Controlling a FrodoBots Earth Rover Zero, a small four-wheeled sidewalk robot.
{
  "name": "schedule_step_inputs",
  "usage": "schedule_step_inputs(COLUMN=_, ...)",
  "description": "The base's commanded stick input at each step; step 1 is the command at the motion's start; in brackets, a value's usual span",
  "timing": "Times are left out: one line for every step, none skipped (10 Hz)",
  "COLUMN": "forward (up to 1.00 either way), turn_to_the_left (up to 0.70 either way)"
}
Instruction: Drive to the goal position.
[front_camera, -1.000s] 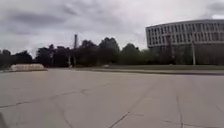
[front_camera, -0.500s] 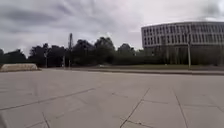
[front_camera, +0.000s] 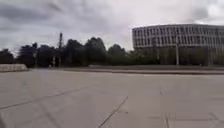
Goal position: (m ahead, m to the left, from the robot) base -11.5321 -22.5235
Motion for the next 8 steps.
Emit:
schedule_step_inputs(forward=-1.0, turn_to_the_left=0.4)
schedule_step_inputs(forward=-1.0, turn_to_the_left=0.4)
schedule_step_inputs(forward=-1.0, turn_to_the_left=0.4)
schedule_step_inputs(forward=-1.0, turn_to_the_left=0.4)
schedule_step_inputs(forward=-1.0, turn_to_the_left=0.4)
schedule_step_inputs(forward=-1.0, turn_to_the_left=0.4)
schedule_step_inputs(forward=-1.0, turn_to_the_left=0.4)
schedule_step_inputs(forward=-1.0, turn_to_the_left=0.4)
